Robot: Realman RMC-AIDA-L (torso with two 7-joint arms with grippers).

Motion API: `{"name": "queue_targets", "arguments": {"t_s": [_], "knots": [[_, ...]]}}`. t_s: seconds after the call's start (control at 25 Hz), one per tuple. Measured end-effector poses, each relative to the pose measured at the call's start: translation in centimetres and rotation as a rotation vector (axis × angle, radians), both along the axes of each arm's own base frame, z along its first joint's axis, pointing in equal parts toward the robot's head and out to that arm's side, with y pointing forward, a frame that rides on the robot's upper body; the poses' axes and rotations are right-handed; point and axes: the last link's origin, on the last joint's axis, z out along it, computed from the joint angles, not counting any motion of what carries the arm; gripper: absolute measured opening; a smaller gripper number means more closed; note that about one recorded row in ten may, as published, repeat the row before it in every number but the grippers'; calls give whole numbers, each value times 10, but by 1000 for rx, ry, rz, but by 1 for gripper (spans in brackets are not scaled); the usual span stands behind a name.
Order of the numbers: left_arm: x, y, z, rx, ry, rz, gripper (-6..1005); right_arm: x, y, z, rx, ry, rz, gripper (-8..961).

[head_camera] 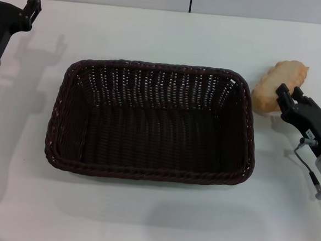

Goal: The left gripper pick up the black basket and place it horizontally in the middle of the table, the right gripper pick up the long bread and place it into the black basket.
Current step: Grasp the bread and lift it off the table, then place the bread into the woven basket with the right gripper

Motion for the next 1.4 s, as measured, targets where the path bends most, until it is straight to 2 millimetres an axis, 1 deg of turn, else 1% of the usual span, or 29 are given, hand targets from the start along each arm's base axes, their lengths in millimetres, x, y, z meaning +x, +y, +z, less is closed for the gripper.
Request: {"name": "queue_targets", "arguments": {"t_s": [0.32,0.52,0.72,0.8,0.84,0.88,0.96,1.0,1.04,1.08,1.12,1.16,1.2,1.24,1.28,1.32,1.36,1.4], "knots": [[0,0,0,0,-1,0,776,3,-5,2,13,7,-3,324],[0,0,0,0,-1,0,776,-3,-14,3,44,42,34,294],[0,0,0,-1,-1,1,776,-8,-23,10,95,79,78,249],[0,0,0,-1,-2,1,776,-19,-36,18,163,131,167,227],[0,0,0,-1,-2,1,776,-19,-36,18,163,131,167,215],[0,0,0,-1,-2,1,776,-23,-40,21,186,150,194,204],[0,0,0,-1,-1,1,777,-35,-49,28,241,196,267,191],[0,0,0,-1,-1,2,777,-46,-55,32,271,232,338,184],[0,0,0,-1,-1,2,777,-46,-55,32,271,232,338,178],[1,1,0,-1,-1,0,777,-52,-57,32,272,249,377,171],[1,1,0,-1,-1,0,777,-52,-57,32,272,249,377,165],[2,2,0,-1,-1,-3,777,-67,-57,29,245,275,446,158],[2,2,0,-1,-1,-3,777,-67,-57,29,245,275,446,152],[2,2,0,-1,-1,-4,777,-82,-50,19,181,286,498,146],[3,2,0,-1,0,-5,777,-82,-50,19,181,286,498,140],[3,3,0,-2,0,-6,777,-88,-45,12,131,281,512,134],[3,3,0,-2,-1,-7,777,-101,-36,-3,37,261,534,128],[3,3,0,-2,-2,-7,777,-101,-36,-3,37,261,534,122]]}}
